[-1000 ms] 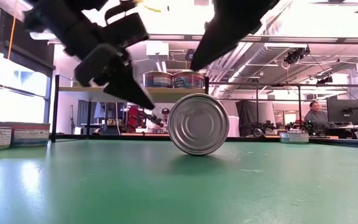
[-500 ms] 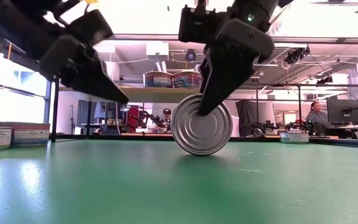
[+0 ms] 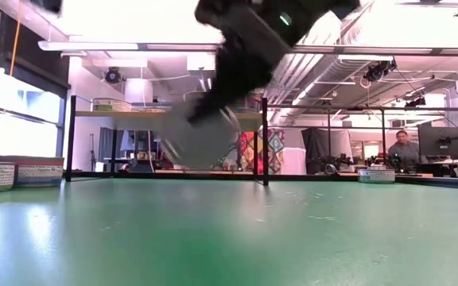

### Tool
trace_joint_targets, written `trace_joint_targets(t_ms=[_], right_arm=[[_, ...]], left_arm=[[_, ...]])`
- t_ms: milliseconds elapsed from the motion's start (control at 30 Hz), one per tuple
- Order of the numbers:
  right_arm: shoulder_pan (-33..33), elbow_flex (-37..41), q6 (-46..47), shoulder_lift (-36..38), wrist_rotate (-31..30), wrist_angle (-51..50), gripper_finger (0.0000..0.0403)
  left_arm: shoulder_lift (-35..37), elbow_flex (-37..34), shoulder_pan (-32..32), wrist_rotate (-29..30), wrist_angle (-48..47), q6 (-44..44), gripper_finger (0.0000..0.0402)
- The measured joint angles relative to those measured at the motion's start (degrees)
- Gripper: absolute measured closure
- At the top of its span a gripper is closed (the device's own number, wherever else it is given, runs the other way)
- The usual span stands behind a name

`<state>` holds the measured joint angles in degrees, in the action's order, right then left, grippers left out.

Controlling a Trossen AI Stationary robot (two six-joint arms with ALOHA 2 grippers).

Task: Stack canned seafood by type on shelf
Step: Put the green tuna can on the shelf

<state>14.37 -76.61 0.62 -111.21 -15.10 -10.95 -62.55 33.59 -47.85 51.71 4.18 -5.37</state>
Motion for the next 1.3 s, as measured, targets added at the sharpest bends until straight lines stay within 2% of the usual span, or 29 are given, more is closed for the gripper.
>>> trace_joint_targets(t_ms=[200, 300, 400, 533, 633, 767, 1000, 1233, 1300], right_arm=[[-4.88, -9.94, -17.98, 0.12, -8.63, 2.93, 0.0281], [-8.49, -15.36, -26.07, 0.16, -9.15, 3.22, 0.0281], [-12.24, -19.9, -32.17, -0.82, -9.06, 3.48, 0.0281], [-16.42, -26.48, -37.17, -6.18, -8.56, 3.18, 0.0281], [-18.0, -32.29, -41.22, -11.7, -9.58, 3.0, 0.0281], [-18.91, -40.4, -46.41, -19.14, -15.44, 3.22, 0.0281], [-19.37, -51.48, -53.06, -28.01, -19.19, -0.25, 0.0281], [-20.01, -53.6, -52.85, -29.67, -19.45, -4.55, 0.0279], [-20.15, -53.6, -51.48, -29.67, -19.37, -4.83, 0.0256]], left_arm=[[1.75, 5.73, -11.49, 8.85, -1.42, 6.71, 0.0402], [1.75, 7.43, -15.95, 13.81, -1.53, 9.85, 0.0401], [1.74, 7.71, -19.93, 22.14, -1.87, 10.82, 0.0401], [1.73, 7.6, -23.59, 32.15, -2.97, 10.49, 0.0402], [1.71, 7.56, -24.97, 36.15, -3.14, 10.55, 0.0401], [1.71, 7.56, -25.51, 37.32, -3.12, 11.03, 0.0401], [1.71, 7.54, -25.51, 37.36, -3.78, 10.65, 0.0401], [1.71, 7.52, -25.51, 37.38, -6.55, 7.67, 0.0401], [1.71, 7.49, -25.51, 37.38, -6.6, 7.11, 0.0401]])
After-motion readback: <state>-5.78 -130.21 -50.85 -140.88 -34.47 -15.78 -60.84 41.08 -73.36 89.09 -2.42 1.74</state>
